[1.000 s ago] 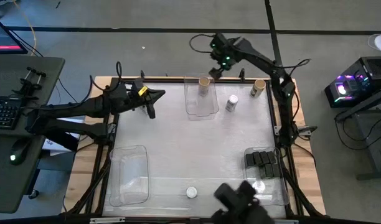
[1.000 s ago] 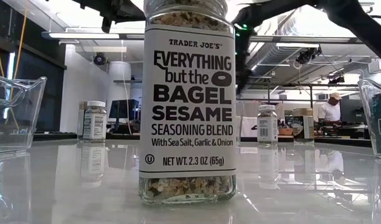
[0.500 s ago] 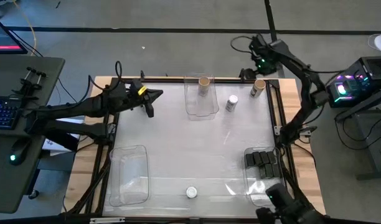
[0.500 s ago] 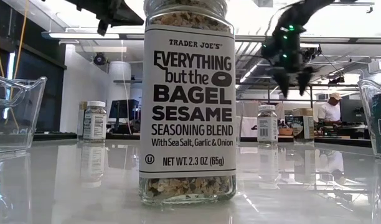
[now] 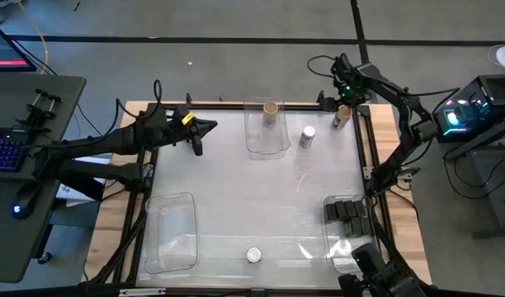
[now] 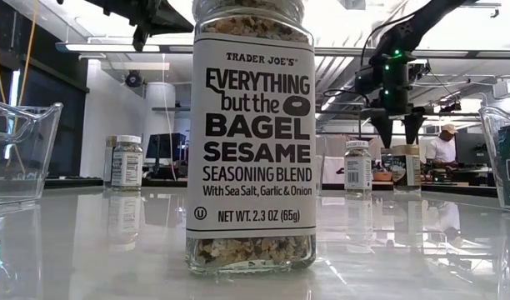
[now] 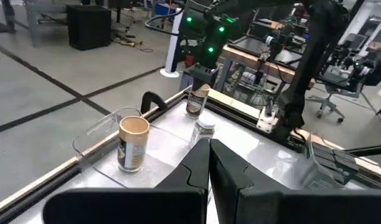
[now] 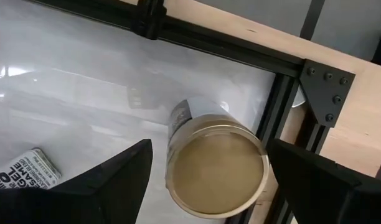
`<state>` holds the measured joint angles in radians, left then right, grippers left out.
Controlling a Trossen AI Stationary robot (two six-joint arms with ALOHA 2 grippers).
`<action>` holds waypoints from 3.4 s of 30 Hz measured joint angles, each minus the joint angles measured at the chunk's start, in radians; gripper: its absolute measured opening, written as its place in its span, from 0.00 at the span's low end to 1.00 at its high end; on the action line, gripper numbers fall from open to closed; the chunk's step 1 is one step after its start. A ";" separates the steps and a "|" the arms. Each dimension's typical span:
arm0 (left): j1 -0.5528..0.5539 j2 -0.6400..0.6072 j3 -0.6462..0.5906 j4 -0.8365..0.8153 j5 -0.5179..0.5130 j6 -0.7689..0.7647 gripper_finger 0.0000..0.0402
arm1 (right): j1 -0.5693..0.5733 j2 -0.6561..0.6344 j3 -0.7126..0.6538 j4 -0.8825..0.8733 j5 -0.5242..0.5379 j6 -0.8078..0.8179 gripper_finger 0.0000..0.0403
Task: Sort spices by type
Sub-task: Put the gold spice bottle into the top transparent bin
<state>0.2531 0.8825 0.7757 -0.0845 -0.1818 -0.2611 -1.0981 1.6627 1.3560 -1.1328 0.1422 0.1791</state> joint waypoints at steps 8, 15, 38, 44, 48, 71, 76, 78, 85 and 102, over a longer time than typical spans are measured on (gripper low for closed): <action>0.000 0.000 0.000 0.000 0.000 -0.025 0.00 | 0.000 0.000 0.000 -0.010 0.007 -0.031 0.79; 0.000 0.000 0.000 0.000 0.022 -0.027 0.00 | 0.000 0.000 0.000 -0.012 0.006 -0.037 0.79; 0.000 0.000 0.000 -0.002 0.097 -0.081 0.00 | -0.008 0.118 0.000 -0.034 -0.050 -0.005 0.78; 0.000 0.000 0.000 -0.001 0.097 -0.077 0.00 | -0.006 0.113 0.000 -0.099 -0.048 -0.065 0.68; 0.000 0.000 0.000 -0.002 0.097 -0.051 0.00 | -0.006 0.075 0.001 -0.105 -0.047 -0.090 0.67; 0.049 0.000 0.000 -0.002 0.093 -0.022 0.00 | 0.486 0.103 0.437 0.243 -0.269 0.090 0.67; 0.048 0.000 0.000 -0.009 0.124 -0.023 0.00 | 0.542 0.261 0.629 0.155 -0.210 0.030 0.67; 0.048 0.000 0.000 -0.009 0.141 -0.024 0.00 | 0.552 0.322 0.704 0.110 -0.189 0.004 0.67; 0.048 0.000 0.000 -0.010 0.152 -0.024 0.00 | 0.569 0.492 0.909 -0.007 -0.115 -0.077 0.67; 0.048 0.000 0.000 -0.033 0.152 -0.015 0.00 | 0.571 0.572 0.983 -0.122 -0.012 -0.139 0.67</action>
<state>0.3008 0.8825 0.7757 -0.1176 -0.0299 -0.2758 -0.5273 2.2346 2.3391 -1.2552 0.1304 0.0402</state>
